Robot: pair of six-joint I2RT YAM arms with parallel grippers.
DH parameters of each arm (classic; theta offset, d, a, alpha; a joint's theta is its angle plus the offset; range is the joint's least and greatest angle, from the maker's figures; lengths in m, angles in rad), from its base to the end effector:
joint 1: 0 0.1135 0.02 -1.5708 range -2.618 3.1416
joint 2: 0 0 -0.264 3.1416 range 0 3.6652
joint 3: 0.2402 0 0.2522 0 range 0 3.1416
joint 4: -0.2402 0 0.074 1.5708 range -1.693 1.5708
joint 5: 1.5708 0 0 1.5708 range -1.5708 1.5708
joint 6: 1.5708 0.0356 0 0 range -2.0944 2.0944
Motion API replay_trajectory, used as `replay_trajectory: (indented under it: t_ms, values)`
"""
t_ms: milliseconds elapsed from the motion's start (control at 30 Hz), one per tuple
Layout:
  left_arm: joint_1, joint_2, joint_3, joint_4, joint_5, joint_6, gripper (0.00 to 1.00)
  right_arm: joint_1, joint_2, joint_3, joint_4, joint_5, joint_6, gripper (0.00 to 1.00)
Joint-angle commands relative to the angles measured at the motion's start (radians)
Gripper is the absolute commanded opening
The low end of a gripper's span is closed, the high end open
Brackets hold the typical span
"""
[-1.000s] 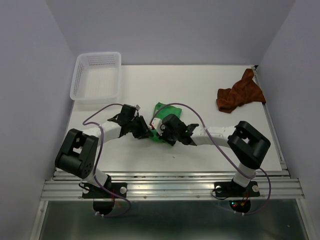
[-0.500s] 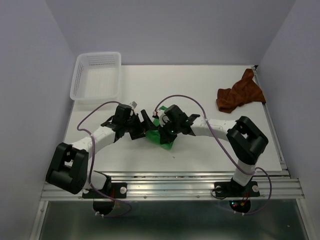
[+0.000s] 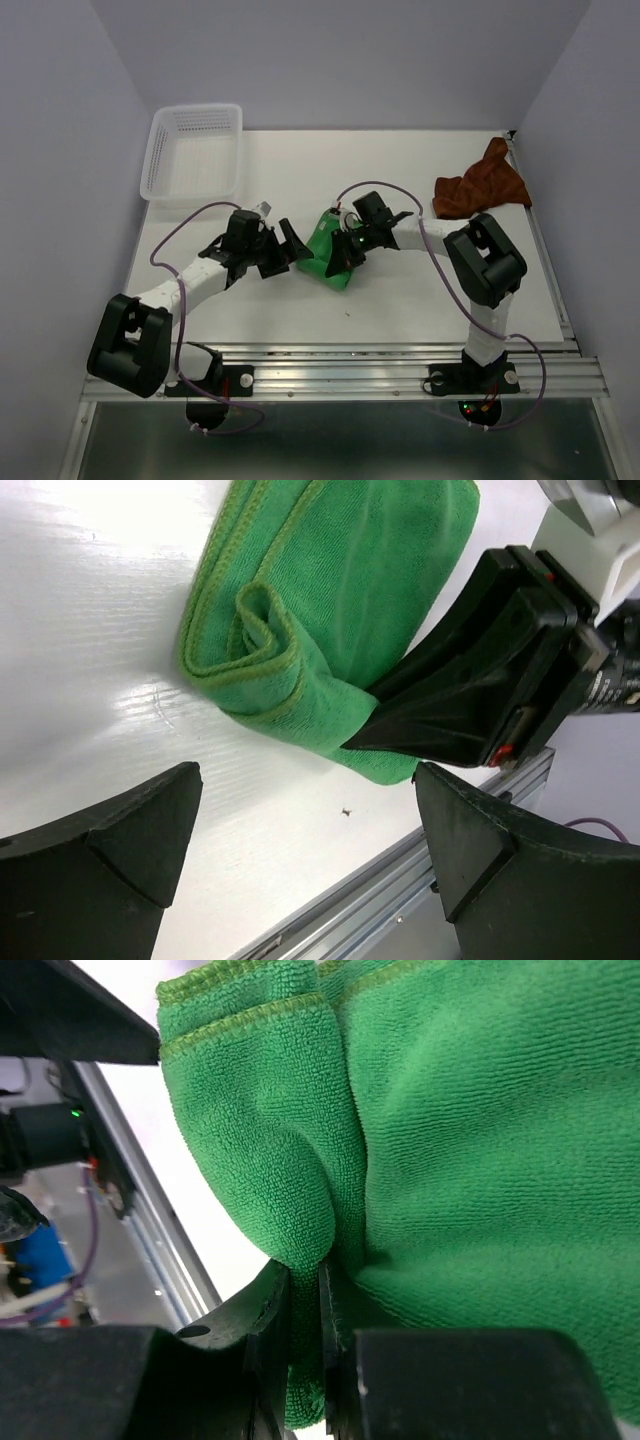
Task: Roll the towels
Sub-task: Roll the towel
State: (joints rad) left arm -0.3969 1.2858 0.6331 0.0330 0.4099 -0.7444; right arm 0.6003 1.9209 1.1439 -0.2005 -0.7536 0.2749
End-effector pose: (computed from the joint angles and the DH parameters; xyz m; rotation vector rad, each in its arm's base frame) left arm 0.2377 -0.1150 0.2038 -0.1574 2.3425 -1.0578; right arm 0.3024 0.2365 0.1496 -0.7408 2.5468 1.2848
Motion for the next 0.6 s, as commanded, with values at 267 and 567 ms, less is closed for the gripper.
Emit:
replay_trajectory:
  t_ms: [267,567]
  values:
    - [-0.003,0.122,0.046,0.143,0.052,0.025,0.98,-0.129,0.107,0.017,0.113,-0.197,0.165,0.01]
    - [-0.005,0.279,0.137,0.226,0.102,0.011,0.96,-0.169,0.151,0.016,0.113,-0.222,0.164,0.01]
